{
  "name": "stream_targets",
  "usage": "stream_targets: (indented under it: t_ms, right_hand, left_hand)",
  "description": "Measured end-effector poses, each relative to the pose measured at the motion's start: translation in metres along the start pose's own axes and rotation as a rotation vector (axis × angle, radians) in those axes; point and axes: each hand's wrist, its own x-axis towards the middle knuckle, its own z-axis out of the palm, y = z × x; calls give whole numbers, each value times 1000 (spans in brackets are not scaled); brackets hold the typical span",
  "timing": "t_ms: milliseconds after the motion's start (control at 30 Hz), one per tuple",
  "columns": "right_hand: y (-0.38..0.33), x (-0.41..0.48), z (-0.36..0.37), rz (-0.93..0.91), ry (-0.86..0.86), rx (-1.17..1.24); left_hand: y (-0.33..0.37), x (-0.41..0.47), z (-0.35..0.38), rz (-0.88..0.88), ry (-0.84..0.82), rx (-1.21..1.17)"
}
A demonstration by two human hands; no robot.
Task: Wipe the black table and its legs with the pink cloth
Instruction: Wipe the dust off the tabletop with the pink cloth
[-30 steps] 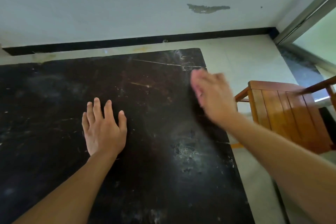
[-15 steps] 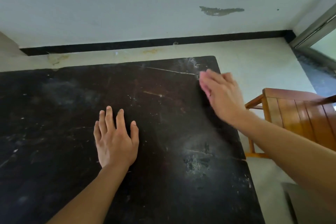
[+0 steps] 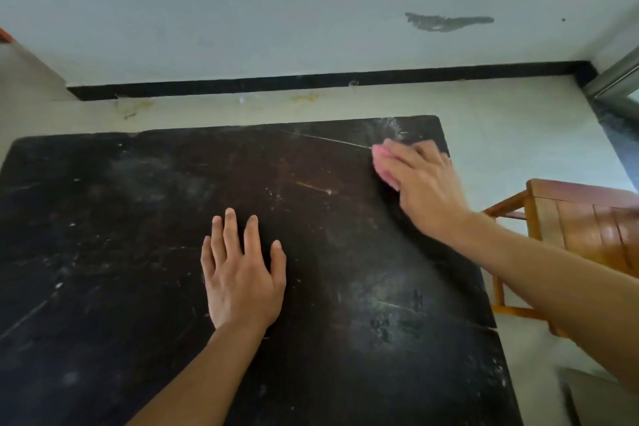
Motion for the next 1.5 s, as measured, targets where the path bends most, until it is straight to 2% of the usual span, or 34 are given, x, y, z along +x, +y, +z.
stream_targets:
  t_ms: [33, 67, 100, 167, 233, 300, 333, 400, 500, 533, 567, 633, 700, 733, 767, 833, 900, 967, 1033, 1067, 1100, 1233, 1267, 1300, 1367, 1433, 1500]
  right_hand:
    - [-6, -8, 10, -94, -27, -39]
    - [-5, -6, 15, -108, -44, -54]
    - [5, 8, 18, -46, -41, -69]
    - [33, 48, 14, 222, -40, -85]
    - [61, 83, 3, 471, -123, -35]
    - [61, 96, -7, 555, -71, 36]
    - [49, 93, -11, 517, -11, 48]
    - [14, 71, -12, 314, 77, 124]
    - [-34, 29, 13, -96, -43, 101]
    - [-35, 29, 21, -167, -66, 65]
    - [-24, 40, 24, -156, -55, 34]
    - [14, 78, 22, 110, -44, 5]
    - [57, 115, 6, 479, -150, 27]
    - [70, 124, 0, 584, -149, 44]
    - [71, 126, -7, 607, -98, 59]
    - [46, 116, -17, 462, 22, 92]
    - [0, 87, -17, 149, 53, 137]
    - [-41, 45, 2, -210, -40, 169]
    - [-66, 18, 28, -433, -105, 154]
    - [-61, 22, 38, -473, -80, 128]
    - [-51, 36, 44, -438, -47, 92]
    - [16, 127, 26, 241, -147, 13]
    - [22, 140, 16, 322, -140, 16]
    - [18, 145, 7, 312, -86, 25]
    - [-13, 132, -3, 117, -5, 115]
    - [-56, 89, -3, -170, -55, 216]
    - [-89, 37, 8, -467, -177, 216]
  left_hand:
    - [0, 0, 0, 0, -3, 1]
    - [0, 0, -1, -1, -2, 4]
    - [0, 1, 0, -3, 2, 6]
    - [1, 2, 0, -7, 12, 11]
    - [0, 2, 1, 6, 31, 18]
    - [-3, 2, 3, 11, 43, 23]
    - [-4, 2, 4, 9, 37, 33]
    - [-4, 1, 4, 9, 37, 48]
    - [-3, 2, 3, 7, 41, 52]
    - [-3, 2, 3, 8, 46, 57]
    - [-4, 3, 4, 9, 51, 61]
    - [-4, 3, 6, 9, 61, 60]
    - [-5, 2, 6, 19, 72, 49]
    - [-6, 3, 7, 25, 78, 46]
    - [-6, 3, 8, 27, 81, 50]
    - [-7, 3, 8, 21, 83, 57]
    - [-5, 3, 8, 18, 89, 60]
    - [-3, 3, 7, 15, 85, 60]
    - [-3, 4, 6, 9, 84, 64]
    - [-3, 4, 6, 10, 81, 67]
    - [-2, 5, 6, 12, 76, 70]
    - [-4, 3, 8, 24, 98, 71]
    - [-5, 3, 8, 29, 104, 67]
    - [-6, 4, 8, 29, 105, 67]
    - [-6, 4, 9, 22, 105, 73]
    - [-4, 3, 8, 18, 97, 71]
    - [-2, 4, 7, 9, 89, 67]
